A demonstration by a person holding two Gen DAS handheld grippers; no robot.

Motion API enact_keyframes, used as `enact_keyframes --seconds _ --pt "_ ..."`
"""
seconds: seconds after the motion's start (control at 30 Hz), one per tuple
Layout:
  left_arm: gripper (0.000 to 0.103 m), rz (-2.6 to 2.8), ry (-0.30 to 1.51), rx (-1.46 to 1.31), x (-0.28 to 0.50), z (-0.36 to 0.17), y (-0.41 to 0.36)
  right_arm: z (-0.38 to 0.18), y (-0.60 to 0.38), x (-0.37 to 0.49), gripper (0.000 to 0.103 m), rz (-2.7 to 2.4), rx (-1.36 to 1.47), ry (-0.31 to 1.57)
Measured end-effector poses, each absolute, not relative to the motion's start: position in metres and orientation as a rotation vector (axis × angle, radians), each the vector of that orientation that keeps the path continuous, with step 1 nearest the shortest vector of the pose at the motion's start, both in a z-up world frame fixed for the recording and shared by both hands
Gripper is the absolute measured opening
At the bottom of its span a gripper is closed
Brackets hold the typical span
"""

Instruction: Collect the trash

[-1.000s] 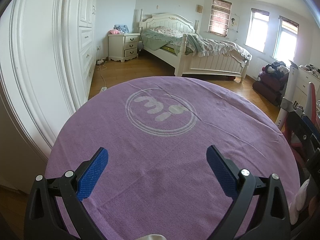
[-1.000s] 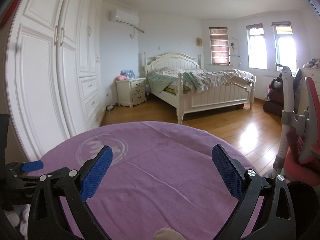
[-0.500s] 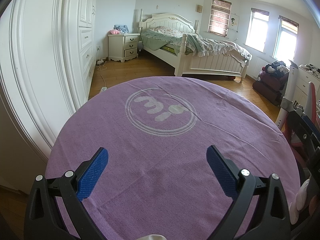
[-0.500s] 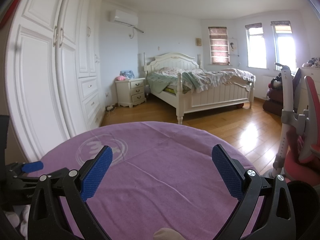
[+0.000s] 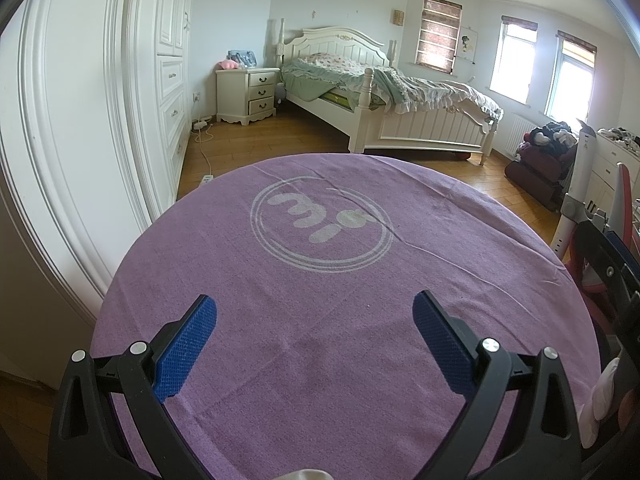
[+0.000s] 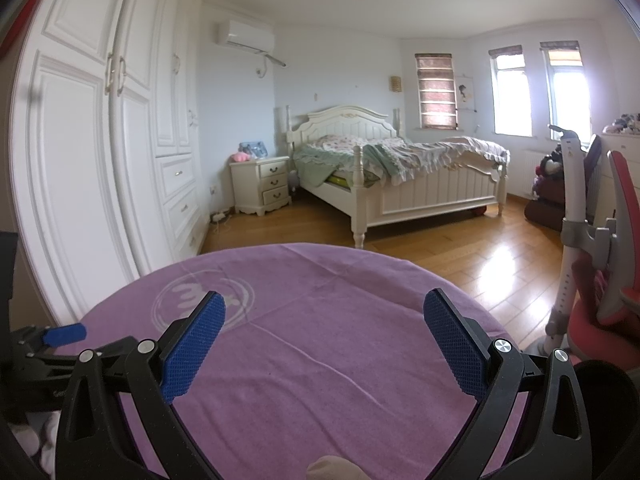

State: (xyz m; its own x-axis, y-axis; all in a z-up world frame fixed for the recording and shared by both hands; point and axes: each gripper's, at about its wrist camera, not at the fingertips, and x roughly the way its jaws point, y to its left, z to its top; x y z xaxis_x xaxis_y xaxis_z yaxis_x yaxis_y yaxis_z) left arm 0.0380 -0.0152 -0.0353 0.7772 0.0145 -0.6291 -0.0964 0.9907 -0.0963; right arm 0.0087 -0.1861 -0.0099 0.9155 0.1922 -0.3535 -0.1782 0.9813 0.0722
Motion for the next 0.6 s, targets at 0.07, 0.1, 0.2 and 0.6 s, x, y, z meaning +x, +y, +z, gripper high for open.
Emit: enact_keyframes --seconds 0.07,0.1,0.2,0.6 --pt "0.098 0.060 0.679 -0.125 0.0380 -0.0354 -0.0159 -0.0101 -0.1859 0.0089 0.098 0.191 0.039 0.368" --pt "0.098 0.060 0.679 -0.125 0.0380 -0.0355 -0.0158 -0.0100 -0.1864 0.0086 0.098 0.191 0.039 0.368" --pt "0.098 0.060 0.679 -0.126 0.0379 -0.0355 -0.0158 -0.0103 -0.1865 0.0087 0.098 0.191 0.039 0.368" --pt "0.098 0.057 0.676 -0.126 0.0387 -0.0344 -0.0122 -0.0096 -0.1838 0.0095 0.098 0.188 0.042 0.367"
